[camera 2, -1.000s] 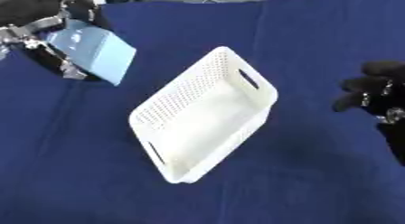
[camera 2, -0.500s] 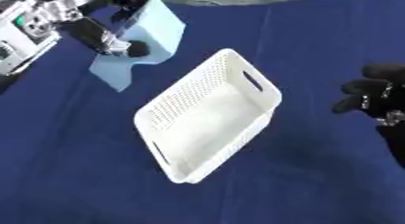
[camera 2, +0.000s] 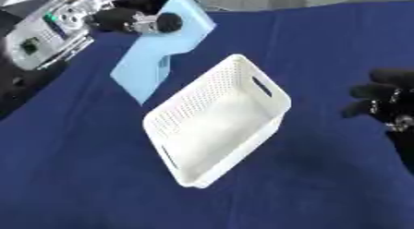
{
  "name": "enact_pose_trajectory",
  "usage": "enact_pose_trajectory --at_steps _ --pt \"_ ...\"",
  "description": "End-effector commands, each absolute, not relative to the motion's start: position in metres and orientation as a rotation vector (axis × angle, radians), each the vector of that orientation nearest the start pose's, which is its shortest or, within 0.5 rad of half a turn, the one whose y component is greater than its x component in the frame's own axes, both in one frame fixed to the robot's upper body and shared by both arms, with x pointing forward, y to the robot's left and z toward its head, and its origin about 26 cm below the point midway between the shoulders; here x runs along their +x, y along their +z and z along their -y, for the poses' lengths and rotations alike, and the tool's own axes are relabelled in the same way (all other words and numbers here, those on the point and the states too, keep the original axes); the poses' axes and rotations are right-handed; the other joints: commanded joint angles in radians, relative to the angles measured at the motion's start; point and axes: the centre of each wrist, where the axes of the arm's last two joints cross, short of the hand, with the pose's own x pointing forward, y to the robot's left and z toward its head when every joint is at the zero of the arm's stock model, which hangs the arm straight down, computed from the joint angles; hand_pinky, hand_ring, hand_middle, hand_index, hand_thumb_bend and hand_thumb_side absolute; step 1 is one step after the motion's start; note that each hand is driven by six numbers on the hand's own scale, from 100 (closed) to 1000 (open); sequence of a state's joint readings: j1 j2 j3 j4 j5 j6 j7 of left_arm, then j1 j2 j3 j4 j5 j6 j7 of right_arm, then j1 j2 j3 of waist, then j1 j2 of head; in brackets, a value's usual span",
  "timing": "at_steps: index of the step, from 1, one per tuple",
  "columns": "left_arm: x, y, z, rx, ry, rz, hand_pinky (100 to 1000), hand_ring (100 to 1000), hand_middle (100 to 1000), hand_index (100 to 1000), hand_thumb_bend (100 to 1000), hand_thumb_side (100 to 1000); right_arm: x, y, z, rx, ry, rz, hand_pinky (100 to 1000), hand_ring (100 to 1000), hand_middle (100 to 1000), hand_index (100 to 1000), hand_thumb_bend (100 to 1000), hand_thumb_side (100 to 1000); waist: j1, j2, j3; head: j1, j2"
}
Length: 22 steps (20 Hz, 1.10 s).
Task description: Pick up objects on the table and place them in the box.
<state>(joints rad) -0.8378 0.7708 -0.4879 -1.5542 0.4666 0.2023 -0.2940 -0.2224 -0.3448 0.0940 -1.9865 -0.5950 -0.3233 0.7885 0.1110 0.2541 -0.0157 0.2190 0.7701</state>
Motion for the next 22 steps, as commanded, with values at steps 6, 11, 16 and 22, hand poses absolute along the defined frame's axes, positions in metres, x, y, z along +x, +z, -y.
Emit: enact_pose_trajectory --at_steps 6,11,16,22 --pt "0.388 0.275 -0.193 -0.344 -1.014 1.661 100 277 360 519 501 721 0.291 0.173 0.250 -1.090 -1.425 -2.939 759 872 906 949 100 870 -0.005 -0.040 -0.001 -0.022 0.000" --pt "0.388 0.265 -0.181 -0.383 -1.015 1.603 100 287 365 525 507 729 0.291 0.175 0.250 -1.092 -1.426 -2.936 758 871 905 947 100 870 -0.003 -0.042 -0.004 -0.015 0.000" --pt "0.388 0.249 -0.183 -0.359 -1.042 1.523 100 319 384 534 510 727 0.292 0.176 0.250 -1.083 -1.424 -2.931 757 870 904 945 100 869 -0.002 -0.037 -0.006 -0.016 0.000" --pt "0.388 0.234 -0.202 -0.305 -1.038 1.451 100 319 385 536 514 722 0.292 0.177 0.251 -1.063 -1.435 -2.926 757 871 905 946 100 869 -0.001 -0.027 -0.003 -0.016 0.000"
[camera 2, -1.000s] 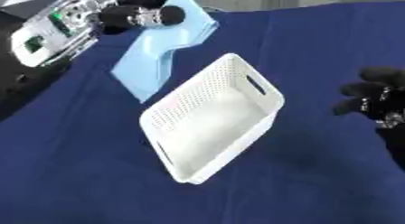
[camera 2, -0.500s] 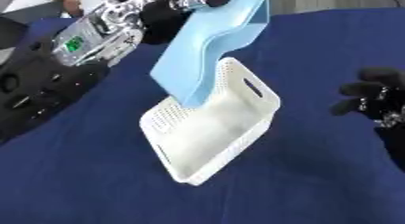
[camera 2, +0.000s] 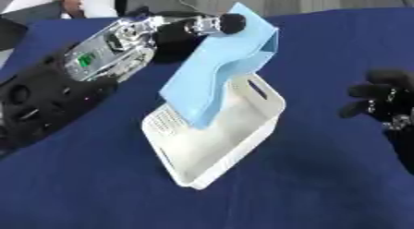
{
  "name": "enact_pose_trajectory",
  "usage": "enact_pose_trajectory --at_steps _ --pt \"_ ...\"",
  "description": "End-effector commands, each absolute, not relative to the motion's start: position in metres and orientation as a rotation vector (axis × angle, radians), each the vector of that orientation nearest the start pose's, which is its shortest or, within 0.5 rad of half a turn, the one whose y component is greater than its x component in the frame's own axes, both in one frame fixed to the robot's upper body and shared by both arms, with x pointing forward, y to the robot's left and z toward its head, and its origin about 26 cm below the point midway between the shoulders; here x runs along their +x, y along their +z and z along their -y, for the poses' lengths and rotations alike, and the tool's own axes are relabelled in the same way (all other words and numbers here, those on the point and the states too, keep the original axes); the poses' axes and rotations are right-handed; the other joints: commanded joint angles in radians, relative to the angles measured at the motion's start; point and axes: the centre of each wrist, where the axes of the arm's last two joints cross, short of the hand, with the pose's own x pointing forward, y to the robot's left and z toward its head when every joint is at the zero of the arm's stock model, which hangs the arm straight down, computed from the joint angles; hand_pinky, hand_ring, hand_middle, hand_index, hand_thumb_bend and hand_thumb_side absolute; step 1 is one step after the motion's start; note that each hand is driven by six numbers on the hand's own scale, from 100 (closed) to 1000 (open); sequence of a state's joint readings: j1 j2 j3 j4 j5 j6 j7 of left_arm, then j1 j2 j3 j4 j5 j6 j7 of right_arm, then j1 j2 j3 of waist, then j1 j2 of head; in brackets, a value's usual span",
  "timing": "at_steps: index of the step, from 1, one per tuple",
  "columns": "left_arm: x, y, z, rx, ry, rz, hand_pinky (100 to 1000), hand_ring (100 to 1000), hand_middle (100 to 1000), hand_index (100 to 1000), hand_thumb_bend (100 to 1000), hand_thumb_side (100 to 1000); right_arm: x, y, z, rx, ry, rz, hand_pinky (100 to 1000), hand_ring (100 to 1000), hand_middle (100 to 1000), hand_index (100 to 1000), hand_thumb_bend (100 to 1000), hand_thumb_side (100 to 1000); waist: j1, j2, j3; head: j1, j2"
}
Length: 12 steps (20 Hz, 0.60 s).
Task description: Pick up objects on the table and place them in the box.
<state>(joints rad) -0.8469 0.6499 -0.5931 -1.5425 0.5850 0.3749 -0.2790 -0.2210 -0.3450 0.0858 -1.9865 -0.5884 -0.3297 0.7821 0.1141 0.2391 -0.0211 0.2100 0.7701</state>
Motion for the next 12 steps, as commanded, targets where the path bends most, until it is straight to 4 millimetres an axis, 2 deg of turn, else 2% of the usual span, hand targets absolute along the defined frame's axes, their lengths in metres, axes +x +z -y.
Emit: enact_pose_trajectory --at_steps 1,8,12 --pt "0.388 0.232 -0.205 -0.299 -1.035 1.446 100 322 386 536 517 721 0.292 0.178 0.251 -1.059 -1.436 -2.925 757 871 905 946 100 869 -0.004 -0.011 0.002 -0.006 0.000" --pt "0.381 0.227 -0.221 -0.247 -1.014 1.451 100 359 397 534 516 714 0.292 0.179 0.251 -1.047 -1.436 -2.919 757 871 905 947 100 869 -0.005 -0.005 -0.001 -0.010 0.000" --pt "0.379 0.228 -0.224 -0.242 -1.012 1.461 113 432 440 539 530 715 0.292 0.179 0.251 -1.044 -1.437 -2.917 757 872 906 947 100 869 -0.006 -0.004 0.000 -0.010 0.000"
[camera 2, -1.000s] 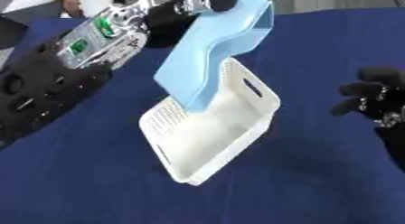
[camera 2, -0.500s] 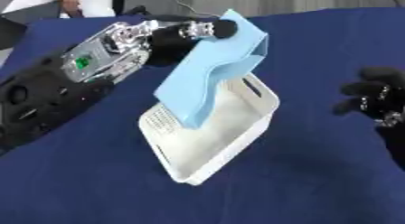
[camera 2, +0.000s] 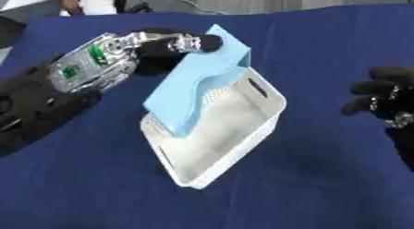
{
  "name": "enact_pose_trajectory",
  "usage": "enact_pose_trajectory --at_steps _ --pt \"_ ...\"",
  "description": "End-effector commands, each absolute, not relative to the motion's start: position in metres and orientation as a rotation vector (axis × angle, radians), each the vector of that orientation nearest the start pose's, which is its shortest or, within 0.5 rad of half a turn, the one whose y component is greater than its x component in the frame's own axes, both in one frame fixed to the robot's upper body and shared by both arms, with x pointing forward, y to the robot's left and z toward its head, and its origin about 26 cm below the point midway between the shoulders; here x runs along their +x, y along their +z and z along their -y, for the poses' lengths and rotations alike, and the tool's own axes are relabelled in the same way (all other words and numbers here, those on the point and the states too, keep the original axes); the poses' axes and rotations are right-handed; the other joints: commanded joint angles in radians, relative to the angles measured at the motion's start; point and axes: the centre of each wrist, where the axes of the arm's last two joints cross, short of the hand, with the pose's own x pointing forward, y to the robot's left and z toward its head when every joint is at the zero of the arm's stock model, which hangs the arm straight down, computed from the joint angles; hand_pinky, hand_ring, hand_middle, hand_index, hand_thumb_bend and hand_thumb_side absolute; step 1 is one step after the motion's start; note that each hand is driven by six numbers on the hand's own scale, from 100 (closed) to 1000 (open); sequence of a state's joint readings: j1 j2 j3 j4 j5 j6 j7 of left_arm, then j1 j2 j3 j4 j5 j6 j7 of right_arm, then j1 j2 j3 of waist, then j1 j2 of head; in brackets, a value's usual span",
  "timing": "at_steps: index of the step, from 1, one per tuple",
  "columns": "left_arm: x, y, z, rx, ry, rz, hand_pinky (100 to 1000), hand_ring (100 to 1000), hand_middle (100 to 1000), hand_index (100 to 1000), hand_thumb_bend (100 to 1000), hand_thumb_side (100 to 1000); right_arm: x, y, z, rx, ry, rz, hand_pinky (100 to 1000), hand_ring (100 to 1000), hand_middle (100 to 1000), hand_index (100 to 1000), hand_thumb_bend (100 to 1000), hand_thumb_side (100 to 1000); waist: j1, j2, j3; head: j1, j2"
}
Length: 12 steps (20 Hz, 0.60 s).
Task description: Pick up objects on the table and place them in the box.
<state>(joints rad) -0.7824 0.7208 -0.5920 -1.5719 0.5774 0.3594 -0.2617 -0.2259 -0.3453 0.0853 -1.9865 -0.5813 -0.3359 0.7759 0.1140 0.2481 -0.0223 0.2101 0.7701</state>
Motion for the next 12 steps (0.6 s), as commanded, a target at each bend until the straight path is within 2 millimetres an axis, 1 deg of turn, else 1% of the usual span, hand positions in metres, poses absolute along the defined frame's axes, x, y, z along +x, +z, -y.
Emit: enact_pose_trajectory --at_steps 1,2,3,4,5,6,7,8,9,10,11,12 --pt "0.3784 0.2300 -0.2220 -0.246 -1.018 1.470 223 513 505 590 557 726 0.2924 0.1791 0.2506 -1.045 -1.437 -2.916 757 871 905 945 100 869 -0.006 -0.013 0.000 -0.009 0.000" --pt "0.3781 0.2309 -0.2211 -0.249 -1.023 1.474 266 546 535 622 609 727 0.2924 0.1792 0.2506 -1.045 -1.436 -2.915 757 871 905 945 100 869 -0.006 -0.013 0.000 -0.009 0.000" --pt "0.3772 0.2323 -0.2190 -0.260 -1.039 1.483 389 639 630 716 647 772 0.2925 0.1793 0.2505 -1.046 -1.435 -2.914 756 871 905 945 100 869 -0.006 -0.014 -0.001 -0.010 0.000" --pt "0.3763 0.2334 -0.2176 -0.271 -1.057 1.491 413 659 651 733 662 778 0.2925 0.1794 0.2505 -1.047 -1.435 -2.914 756 871 905 945 100 869 -0.006 -0.014 -0.002 -0.010 0.000" --pt "0.3751 0.2343 -0.2158 -0.288 -1.083 1.498 562 771 769 830 721 816 0.2925 0.1794 0.2505 -1.047 -1.435 -2.914 757 871 905 946 100 869 -0.005 -0.014 -0.002 -0.011 0.000" --pt "0.3743 0.2348 -0.2151 -0.303 -1.109 1.504 599 792 790 848 729 827 0.2925 0.1795 0.2505 -1.047 -1.436 -2.914 757 871 905 946 100 869 -0.004 -0.014 -0.003 -0.011 0.000" --pt "0.3738 0.2352 -0.2146 -0.314 -1.136 1.508 719 863 854 907 755 882 0.2925 0.1795 0.2505 -1.048 -1.436 -2.914 756 870 905 945 100 869 -0.004 -0.014 -0.004 -0.012 0.000" --pt "0.3739 0.2350 -0.2148 -0.321 -1.159 1.510 739 876 866 917 761 892 0.2926 0.1796 0.2505 -1.048 -1.437 -2.914 756 870 905 945 100 869 -0.003 -0.014 -0.004 -0.013 0.000" --pt "0.3741 0.2346 -0.2149 -0.327 -1.182 1.508 784 906 896 940 772 922 0.2926 0.1797 0.2505 -1.049 -1.437 -2.914 756 870 904 944 100 869 -0.002 -0.015 -0.005 -0.014 0.000" --pt "0.3746 0.2340 -0.2154 -0.331 -1.202 1.505 791 909 901 943 775 928 0.2926 0.1798 0.2504 -1.051 -1.437 -2.913 756 870 905 944 100 869 -0.002 -0.015 -0.006 -0.015 0.000" --pt "0.3753 0.2332 -0.2161 -0.334 -1.218 1.502 804 919 914 955 785 952 0.2927 0.1799 0.2504 -1.052 -1.436 -2.913 756 870 904 944 100 868 -0.001 -0.015 -0.007 -0.015 0.000" --pt "0.3760 0.2324 -0.2169 -0.337 -1.231 1.498 803 919 914 954 784 950 0.2927 0.1799 0.2503 -1.053 -1.437 -2.912 756 870 904 944 100 869 -0.001 -0.015 -0.007 -0.015 0.000"
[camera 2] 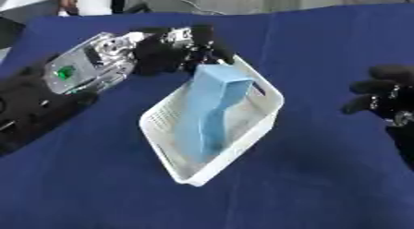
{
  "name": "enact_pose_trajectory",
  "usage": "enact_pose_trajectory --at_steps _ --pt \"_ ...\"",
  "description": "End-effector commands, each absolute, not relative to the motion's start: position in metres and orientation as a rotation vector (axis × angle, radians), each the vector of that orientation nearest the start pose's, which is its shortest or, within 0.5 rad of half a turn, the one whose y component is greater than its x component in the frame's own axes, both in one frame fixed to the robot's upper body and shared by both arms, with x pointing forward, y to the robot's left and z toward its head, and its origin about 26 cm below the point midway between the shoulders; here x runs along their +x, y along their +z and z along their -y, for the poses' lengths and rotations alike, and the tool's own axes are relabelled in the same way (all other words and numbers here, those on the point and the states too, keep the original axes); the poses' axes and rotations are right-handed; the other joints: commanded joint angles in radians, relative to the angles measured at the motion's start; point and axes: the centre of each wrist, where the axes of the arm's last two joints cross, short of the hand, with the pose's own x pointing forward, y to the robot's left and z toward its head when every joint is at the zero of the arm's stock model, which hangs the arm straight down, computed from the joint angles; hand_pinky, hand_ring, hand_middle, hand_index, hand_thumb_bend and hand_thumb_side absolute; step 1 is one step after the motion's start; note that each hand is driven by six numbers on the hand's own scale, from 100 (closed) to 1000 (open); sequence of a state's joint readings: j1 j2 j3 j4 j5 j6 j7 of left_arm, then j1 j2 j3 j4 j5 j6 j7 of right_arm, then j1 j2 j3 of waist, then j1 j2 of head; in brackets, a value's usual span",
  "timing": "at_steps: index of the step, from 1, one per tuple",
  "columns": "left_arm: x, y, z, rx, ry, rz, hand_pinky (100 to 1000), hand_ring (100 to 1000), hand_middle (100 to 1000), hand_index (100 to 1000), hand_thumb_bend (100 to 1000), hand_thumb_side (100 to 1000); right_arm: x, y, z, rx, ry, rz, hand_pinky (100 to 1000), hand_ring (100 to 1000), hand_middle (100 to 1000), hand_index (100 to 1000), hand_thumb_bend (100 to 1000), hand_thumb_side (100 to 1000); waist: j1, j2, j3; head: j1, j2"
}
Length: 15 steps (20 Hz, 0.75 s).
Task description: Pick up objects on the table and place them in the box.
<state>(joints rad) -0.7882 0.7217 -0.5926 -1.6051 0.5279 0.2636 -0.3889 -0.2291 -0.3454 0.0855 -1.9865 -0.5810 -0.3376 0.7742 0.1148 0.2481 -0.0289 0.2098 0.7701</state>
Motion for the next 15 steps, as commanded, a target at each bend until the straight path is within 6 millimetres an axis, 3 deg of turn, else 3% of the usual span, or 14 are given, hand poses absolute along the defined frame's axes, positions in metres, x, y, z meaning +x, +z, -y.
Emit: enact_pose_trajectory --at_steps 1,4,5,6,7,8,9,10,11,12,14,15 --pt "0.377 0.232 -0.218 -0.339 -1.241 1.495 802 920 917 957 781 967 0.293 0.180 0.250 -1.054 -1.437 -2.912 756 870 904 944 100 869 -0.002 -0.015 -0.001 -0.015 0.000" --pt "0.379 0.232 -0.223 -0.321 -1.248 1.507 798 917 914 956 749 990 0.293 0.180 0.250 -1.055 -1.439 -2.912 756 870 904 944 100 869 -0.001 -0.014 -0.002 -0.016 0.000" --pt "0.380 0.234 -0.225 -0.305 -1.244 1.531 719 875 884 931 472 1000 0.293 0.180 0.250 -1.055 -1.439 -2.912 756 870 904 945 100 869 -0.001 -0.014 -0.001 -0.017 0.000" --pt "0.379 0.241 -0.230 -0.264 -1.235 1.605 719 875 884 931 472 1000 0.293 0.180 0.250 -1.055 -1.439 -2.912 756 870 904 945 100 869 -0.001 -0.014 -0.001 -0.018 0.000" --pt "0.377 0.251 -0.238 -0.204 -1.235 1.724 655 833 851 888 109 1000 0.293 0.180 0.250 -1.055 -1.438 -2.912 756 870 904 945 100 869 -0.002 -0.013 0.000 -0.027 0.000" --pt "0.372 0.262 -0.248 -0.124 -1.246 1.863 643 823 842 882 100 987 0.293 0.180 0.250 -1.054 -1.437 -2.912 756 870 904 945 100 868 -0.003 -0.012 0.001 -0.038 0.000" --pt "0.369 0.265 -0.256 -0.053 -1.261 1.963 655 815 827 857 100 893 0.293 0.180 0.250 -1.055 -1.436 -2.911 756 870 904 945 100 869 -0.004 -0.011 0.001 -0.044 0.000" --pt "0.362 0.275 -0.270 0.059 -1.281 2.111 655 815 827 857 100 893 0.293 0.180 0.250 -1.053 -1.434 -2.911 756 870 904 945 100 869 -0.005 -0.009 0.003 -0.053 0.000" --pt "0.356 0.275 -0.287 0.163 -1.285 2.222 476 669 724 752 100 800 0.293 0.180 0.249 -1.051 -1.431 -2.911 756 870 904 945 100 869 -0.007 -0.006 0.004 -0.058 0.000" --pt "0.351 0.268 -0.305 0.241 -1.250 2.299 399 607 666 691 100 772 0.293 0.181 0.249 -1.048 -1.428 -2.910 756 870 904 945 100 868 -0.008 -0.003 0.004 -0.062 0.000" --pt "0.343 0.252 -0.329 0.284 -1.135 2.422 126 415 464 546 100 749 0.293 0.181 0.249 -1.042 -1.424 -2.908 757 870 905 946 100 868 -0.013 0.002 0.006 -0.071 0.000" --pt "0.338 0.247 -0.339 0.286 -1.074 2.478 100 371 417 493 100 701 0.294 0.182 0.249 -1.039 -1.423 -2.907 757 870 905 946 100 868 -0.016 0.004 0.006 -0.075 0.000"
